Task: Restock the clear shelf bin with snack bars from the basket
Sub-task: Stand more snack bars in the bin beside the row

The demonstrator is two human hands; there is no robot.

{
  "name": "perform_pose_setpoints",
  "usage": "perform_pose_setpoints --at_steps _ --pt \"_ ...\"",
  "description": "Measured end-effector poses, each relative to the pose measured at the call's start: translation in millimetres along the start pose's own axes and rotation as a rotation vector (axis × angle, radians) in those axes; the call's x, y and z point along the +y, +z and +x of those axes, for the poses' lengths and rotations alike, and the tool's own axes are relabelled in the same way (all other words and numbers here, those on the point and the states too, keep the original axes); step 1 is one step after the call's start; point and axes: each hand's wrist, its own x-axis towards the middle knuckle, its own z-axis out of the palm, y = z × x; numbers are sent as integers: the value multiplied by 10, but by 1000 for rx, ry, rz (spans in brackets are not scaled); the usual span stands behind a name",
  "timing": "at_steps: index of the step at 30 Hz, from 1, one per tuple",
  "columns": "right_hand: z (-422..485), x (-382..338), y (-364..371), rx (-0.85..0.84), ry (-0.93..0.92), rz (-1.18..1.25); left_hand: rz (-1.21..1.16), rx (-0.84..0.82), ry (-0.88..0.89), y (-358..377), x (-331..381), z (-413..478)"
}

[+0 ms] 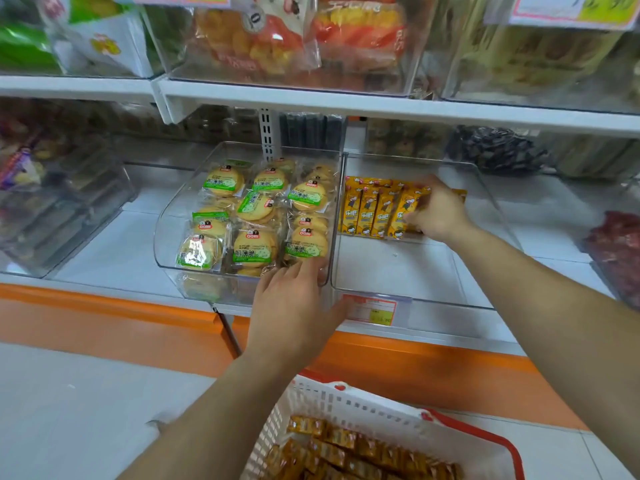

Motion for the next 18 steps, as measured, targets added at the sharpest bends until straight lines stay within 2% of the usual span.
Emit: perform_pose_setpoints --at_steps 7,11,15,18 --pt "278 111 359 51 -74 -203 63 40 -17 116 -73 81" --pt "254 148 389 93 -40 -201 52 61 -24 137 -76 90" --pt "183 92 266 13 37 -182 44 38 -31 102 -35 85" --pt "-6 -17 60 8 13 -184 -51 24 -30 -27 22 45"
